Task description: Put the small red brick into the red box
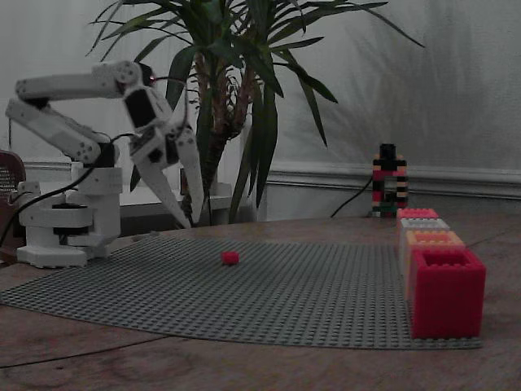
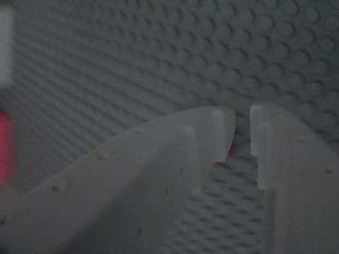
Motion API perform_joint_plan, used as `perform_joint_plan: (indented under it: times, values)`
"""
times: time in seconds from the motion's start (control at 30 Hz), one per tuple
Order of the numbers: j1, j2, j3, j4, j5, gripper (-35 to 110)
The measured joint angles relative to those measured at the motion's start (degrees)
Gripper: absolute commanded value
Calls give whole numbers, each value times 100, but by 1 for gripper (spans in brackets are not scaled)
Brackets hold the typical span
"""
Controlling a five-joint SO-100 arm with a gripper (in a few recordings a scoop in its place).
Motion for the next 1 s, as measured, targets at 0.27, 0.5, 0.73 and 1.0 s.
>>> perform_joint_plan:
  times: [0.27,0.5,0.73,1.0]
  values:
    - [-378,-1556,-211,-510,-633,12]
    - [-677,-2074,-492,-668,-483,15]
    - [-888,-2373,-659,-782,-176,18]
    - [-949,-2733,-782,-1204,158,18]
